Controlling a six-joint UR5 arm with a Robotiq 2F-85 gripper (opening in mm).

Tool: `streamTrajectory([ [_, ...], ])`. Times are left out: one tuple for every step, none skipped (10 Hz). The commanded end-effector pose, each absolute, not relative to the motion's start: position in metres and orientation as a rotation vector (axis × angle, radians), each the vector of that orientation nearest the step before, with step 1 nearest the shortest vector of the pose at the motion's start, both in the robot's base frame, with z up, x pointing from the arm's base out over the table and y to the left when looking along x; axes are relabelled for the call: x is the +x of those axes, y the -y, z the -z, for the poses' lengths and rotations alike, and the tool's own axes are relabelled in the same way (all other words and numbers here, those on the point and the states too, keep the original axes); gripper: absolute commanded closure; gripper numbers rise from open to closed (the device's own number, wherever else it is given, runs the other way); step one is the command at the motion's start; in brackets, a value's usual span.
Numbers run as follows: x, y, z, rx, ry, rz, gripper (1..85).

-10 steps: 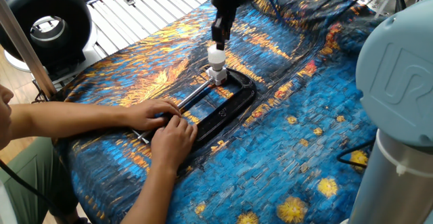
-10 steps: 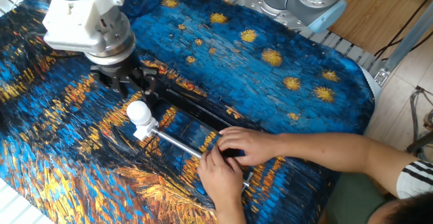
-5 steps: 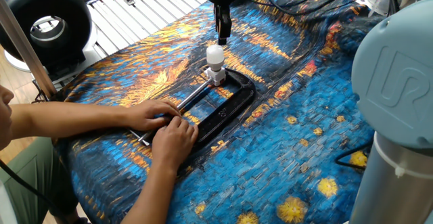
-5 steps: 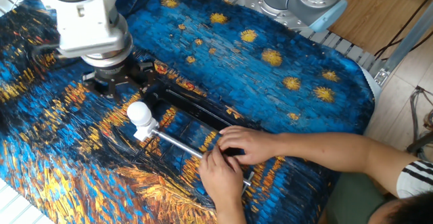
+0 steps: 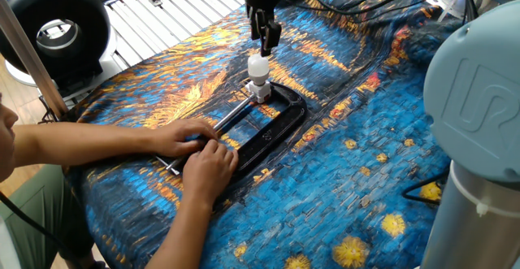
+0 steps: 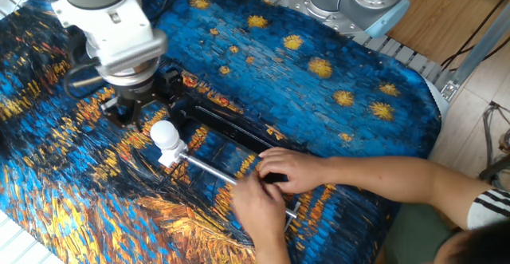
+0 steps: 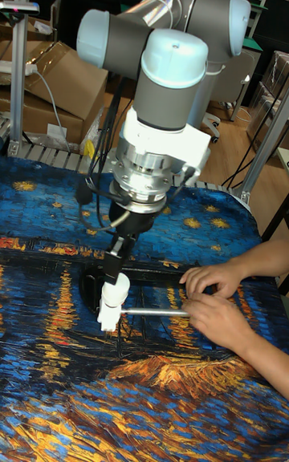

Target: Install the light bulb by rotating it

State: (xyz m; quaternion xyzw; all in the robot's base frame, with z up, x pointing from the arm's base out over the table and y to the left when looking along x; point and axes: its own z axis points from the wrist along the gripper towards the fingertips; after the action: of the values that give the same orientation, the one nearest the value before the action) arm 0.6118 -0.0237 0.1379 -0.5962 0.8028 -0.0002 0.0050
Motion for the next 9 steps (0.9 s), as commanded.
streamTrajectory([
  [0.609, 0.018, -0.133, -2.008, -2.388, -0.024, 26.0],
  [0.607, 0.018, -0.129, -2.014, -2.381, -0.034, 25.7],
  [0.607, 0.02, -0.126, -2.026, -2.37, -0.03, 25.7],
  [0.608, 0.021, -0.124, -2.039, -2.359, -0.03, 25.3],
  [0.609, 0.021, -0.121, -2.049, -2.348, -0.032, 25.3],
  [0.61, 0.021, -0.119, -2.054, -2.34, -0.037, 24.7],
  [0.61, 0.021, -0.119, -2.052, -2.337, -0.039, 24.0],
  [0.609, 0.023, -0.118, -2.049, -2.341, -0.039, 24.0],
  [0.609, 0.024, -0.117, -2.044, -2.343, -0.037, 24.0],
])
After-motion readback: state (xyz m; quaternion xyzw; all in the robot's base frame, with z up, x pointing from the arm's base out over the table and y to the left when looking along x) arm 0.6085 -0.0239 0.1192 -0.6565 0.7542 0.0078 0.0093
